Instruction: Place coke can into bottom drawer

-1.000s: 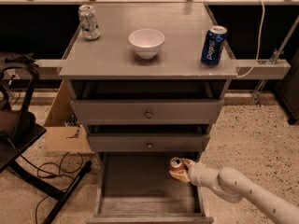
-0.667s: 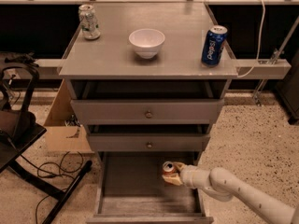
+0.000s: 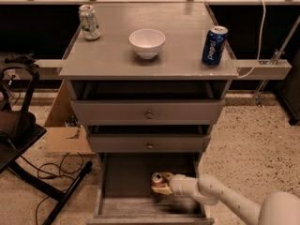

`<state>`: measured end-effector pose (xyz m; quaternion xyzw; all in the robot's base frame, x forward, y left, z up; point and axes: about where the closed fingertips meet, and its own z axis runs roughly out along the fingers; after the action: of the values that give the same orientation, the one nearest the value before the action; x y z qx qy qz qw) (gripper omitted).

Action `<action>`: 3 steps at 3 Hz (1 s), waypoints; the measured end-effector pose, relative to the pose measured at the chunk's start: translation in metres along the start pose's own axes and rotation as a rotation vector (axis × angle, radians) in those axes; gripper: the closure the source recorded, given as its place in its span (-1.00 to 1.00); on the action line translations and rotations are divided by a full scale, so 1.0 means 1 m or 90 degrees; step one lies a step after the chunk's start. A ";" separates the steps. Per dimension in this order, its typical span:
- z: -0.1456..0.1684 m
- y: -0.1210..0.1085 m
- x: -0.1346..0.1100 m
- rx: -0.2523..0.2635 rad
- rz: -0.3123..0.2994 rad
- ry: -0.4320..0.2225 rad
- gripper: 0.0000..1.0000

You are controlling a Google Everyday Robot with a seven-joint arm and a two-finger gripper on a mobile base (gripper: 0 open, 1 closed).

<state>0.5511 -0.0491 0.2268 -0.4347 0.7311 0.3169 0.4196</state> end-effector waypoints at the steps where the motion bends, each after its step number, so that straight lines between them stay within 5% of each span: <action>1: 0.018 0.010 0.017 -0.025 0.006 -0.044 1.00; 3: 0.020 0.012 0.023 -0.029 0.011 -0.049 0.17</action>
Offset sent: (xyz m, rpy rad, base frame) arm -0.0060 0.0110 -0.0186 0.0617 -0.0057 0.0198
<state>0.5407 -0.0362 0.1983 -0.4255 0.7107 0.3532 0.4349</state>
